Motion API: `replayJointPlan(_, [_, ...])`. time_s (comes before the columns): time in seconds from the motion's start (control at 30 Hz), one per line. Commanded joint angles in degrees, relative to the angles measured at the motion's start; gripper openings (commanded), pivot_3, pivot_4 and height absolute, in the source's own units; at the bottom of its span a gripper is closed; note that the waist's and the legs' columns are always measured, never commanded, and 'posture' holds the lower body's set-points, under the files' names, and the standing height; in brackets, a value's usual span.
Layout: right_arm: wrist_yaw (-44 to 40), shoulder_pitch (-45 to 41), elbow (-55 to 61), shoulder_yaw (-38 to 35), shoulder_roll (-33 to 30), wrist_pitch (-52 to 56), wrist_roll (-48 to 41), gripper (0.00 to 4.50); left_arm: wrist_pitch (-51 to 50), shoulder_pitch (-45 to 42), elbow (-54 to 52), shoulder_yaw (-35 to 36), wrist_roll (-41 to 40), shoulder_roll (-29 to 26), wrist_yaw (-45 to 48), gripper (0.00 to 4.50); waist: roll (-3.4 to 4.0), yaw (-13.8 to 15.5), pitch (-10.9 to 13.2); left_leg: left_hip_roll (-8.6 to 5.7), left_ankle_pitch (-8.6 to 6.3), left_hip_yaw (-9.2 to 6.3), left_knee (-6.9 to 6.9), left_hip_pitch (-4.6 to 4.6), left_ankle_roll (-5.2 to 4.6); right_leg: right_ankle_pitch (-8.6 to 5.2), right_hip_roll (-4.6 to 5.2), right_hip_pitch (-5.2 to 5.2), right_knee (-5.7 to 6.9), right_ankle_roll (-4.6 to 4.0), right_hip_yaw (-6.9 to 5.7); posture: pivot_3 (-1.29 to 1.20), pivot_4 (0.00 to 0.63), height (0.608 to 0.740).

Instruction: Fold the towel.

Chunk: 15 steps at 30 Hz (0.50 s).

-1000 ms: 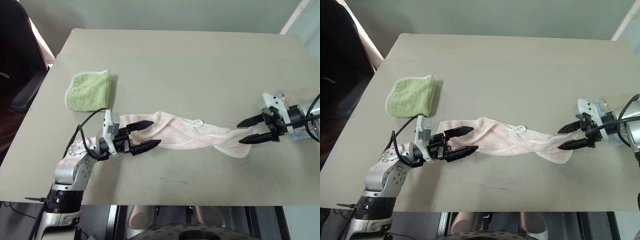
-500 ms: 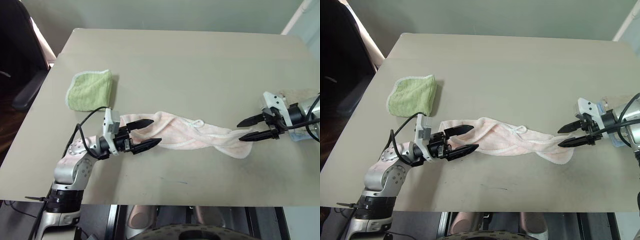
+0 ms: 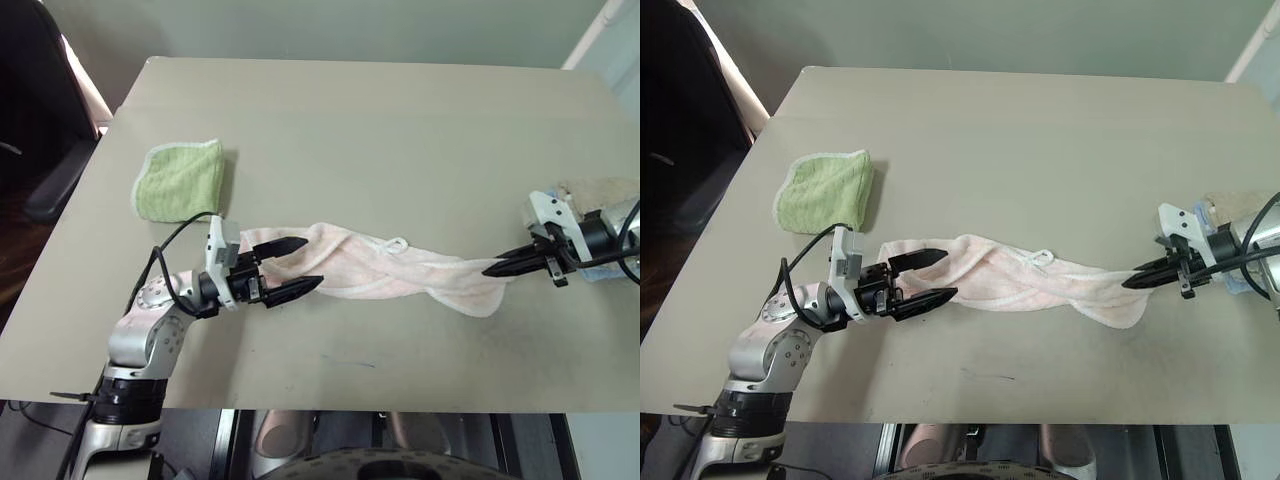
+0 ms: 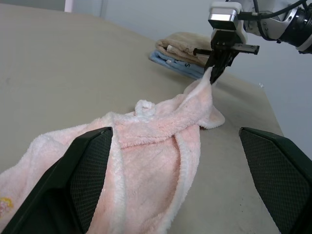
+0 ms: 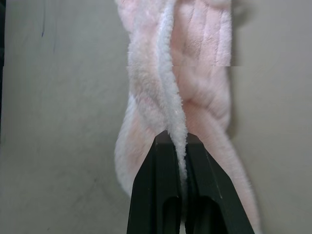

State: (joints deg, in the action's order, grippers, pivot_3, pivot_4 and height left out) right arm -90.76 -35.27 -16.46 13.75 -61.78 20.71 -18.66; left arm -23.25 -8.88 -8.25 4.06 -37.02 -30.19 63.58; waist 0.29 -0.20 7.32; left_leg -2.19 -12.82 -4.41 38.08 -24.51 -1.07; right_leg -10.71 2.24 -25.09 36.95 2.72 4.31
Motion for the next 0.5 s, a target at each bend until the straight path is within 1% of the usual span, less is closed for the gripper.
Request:
replayJointPlan(0.03, [4.36,-2.35,6.02,-7.88,0.48,4.49,-4.22,0.03,2.00,-1.49,0.48,0.75,0.18,0.37,0.09,4.50,0.00,0.00,0.00,0.00,0.00,0.00,0.00,0.01,0.00,0.00,0.00,0.00,0.00,0.00,0.00,0.00,0.150,0.728])
replayJointPlan(0.17, [13.52,-1.10,16.15,-16.85,1.95,11.05,-8.77,0.03,2.91,-3.10,2.82,0.95,0.88,-0.06,0.38,4.50,0.00,0.00,0.00,0.01,0.02,-0.01,-0.02,0.02,0.05,0.00,0.00,0.01,0.00,0.00,-0.01,0.00,0.150,0.728])
replayJointPlan(0.27, [20.95,-1.42,21.48,-22.63,4.05,15.73,-11.61,0.03,3.26,-3.79,4.13,0.65,1.54,-0.69,1.22,4.50,0.00,0.01,0.00,0.00,0.03,0.00,0.00,0.00,0.06,-0.01,0.00,0.01,-0.02,0.01,-0.01,0.00,0.150,0.728])
replayJointPlan(0.37, [26.83,-1.47,25.83,-25.65,5.36,18.26,-12.35,0.03,3.18,-4.71,5.29,0.27,1.90,-0.94,1.76,4.50,0.00,0.04,0.00,-0.02,0.03,-0.01,0.01,-0.02,0.06,-0.02,0.00,0.00,-0.04,0.03,-0.01,0.00,0.150,0.728])
replayJointPlan(0.5, [31.86,-2.58,29.71,-26.35,6.15,19.20,-11.90,0.03,3.37,-5.99,7.15,-0.69,3.15,-1.07,3.08,4.50,0.00,0.05,0.00,-0.01,0.01,-0.02,0.01,-0.03,0.03,-0.01,0.01,-0.01,-0.04,0.05,-0.01,0.00,0.150,0.728])
